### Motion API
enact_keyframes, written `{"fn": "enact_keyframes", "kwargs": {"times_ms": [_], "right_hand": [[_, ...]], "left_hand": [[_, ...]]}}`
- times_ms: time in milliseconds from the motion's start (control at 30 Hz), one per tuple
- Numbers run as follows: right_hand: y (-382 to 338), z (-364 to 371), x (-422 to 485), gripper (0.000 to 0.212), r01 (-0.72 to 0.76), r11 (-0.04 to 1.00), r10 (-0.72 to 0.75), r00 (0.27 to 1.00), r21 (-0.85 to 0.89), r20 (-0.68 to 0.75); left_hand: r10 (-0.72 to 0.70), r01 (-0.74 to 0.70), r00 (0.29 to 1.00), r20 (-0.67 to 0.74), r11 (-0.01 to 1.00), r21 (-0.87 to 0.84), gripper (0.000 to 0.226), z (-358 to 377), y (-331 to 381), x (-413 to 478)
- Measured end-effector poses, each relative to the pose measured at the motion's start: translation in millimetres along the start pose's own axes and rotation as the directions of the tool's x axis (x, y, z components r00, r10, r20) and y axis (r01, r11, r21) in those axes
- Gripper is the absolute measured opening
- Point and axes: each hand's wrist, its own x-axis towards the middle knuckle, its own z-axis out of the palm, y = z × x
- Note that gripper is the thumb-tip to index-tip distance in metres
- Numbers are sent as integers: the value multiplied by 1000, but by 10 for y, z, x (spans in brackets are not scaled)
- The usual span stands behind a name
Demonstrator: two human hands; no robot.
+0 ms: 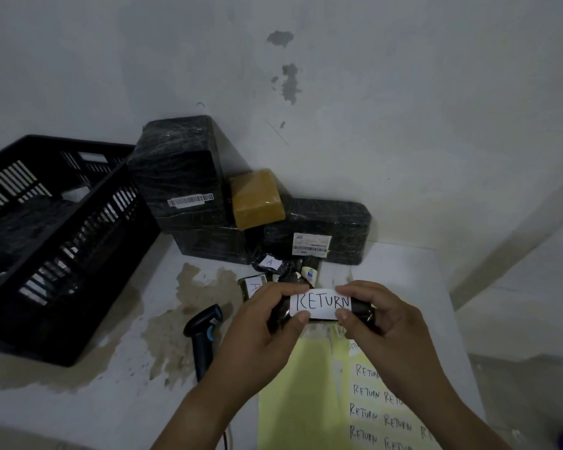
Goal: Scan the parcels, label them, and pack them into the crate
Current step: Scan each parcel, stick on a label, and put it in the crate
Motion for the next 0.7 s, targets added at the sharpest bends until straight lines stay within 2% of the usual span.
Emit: {"fn": "enact_keyframes", "kwargs": {"times_ms": [200,333,500,600,700], "right_hand": [[2,49,-39,35,-44,996,40,998,81,46],[-5,121,-55,52,-116,969,102,992,217,74],[2,251,-32,32,-155,955,161,987,254,-2],[-32,463,-3,31,-201,936,213,977,289,-9],[-98,759,37,29,-235,922,249,968,307,-7]], "left_hand": [[-39,40,999,19,995,-94,30,-56,-64,-31],[-20,21,1000,13,997,-80,35,-169,-70,-52],[-54,54,999,5,987,-153,50,-401,-171,-103],[-50,50,999,6,995,-89,65,-646,-258,-119],[-1,2,1000,-8,999,40,64,-1027,-427,-164]]}}
